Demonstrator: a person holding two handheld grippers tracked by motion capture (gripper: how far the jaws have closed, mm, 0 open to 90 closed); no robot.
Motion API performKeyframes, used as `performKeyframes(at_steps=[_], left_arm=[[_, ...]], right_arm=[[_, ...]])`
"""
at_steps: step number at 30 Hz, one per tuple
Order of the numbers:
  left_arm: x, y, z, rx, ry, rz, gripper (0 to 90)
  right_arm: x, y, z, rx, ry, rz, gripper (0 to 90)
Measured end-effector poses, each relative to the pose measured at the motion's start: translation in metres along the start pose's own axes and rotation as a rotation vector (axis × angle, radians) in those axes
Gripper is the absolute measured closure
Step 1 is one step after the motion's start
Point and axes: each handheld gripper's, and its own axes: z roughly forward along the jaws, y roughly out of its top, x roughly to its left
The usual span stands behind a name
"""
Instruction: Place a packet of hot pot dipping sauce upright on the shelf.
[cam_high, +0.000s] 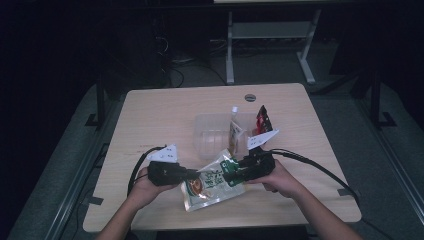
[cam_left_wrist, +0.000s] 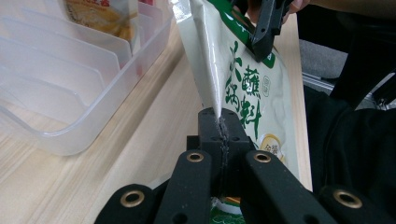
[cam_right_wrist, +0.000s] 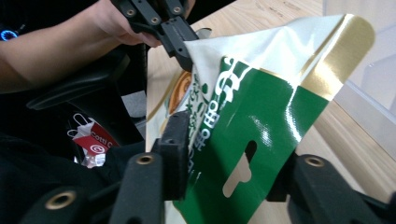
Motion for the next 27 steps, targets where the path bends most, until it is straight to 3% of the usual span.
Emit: performKeyframes(at_steps=[16, 20, 27], left_arm=[[0.0022, -0.0009, -0.0017, -0.019, 0.01, -0.006, 90.0], [0.0028, -0.001, -0.0013, -0.02, 0.011, -0.003, 90.0], [0.0061, -0.0017, 0.0001, -0.033, 0.011, -0.01, 89.5]], right_arm=[[-0.0005, 0.0006, -0.0064, -0.03, 0.022, 0.002, 82.1], [-0.0013, -0.0005, -0.0063, -0.037, 0.016, -0.031, 87.5], [0.0, -0.0008, -0.0077, -0.046, 0.031, -0.046, 89.4]])
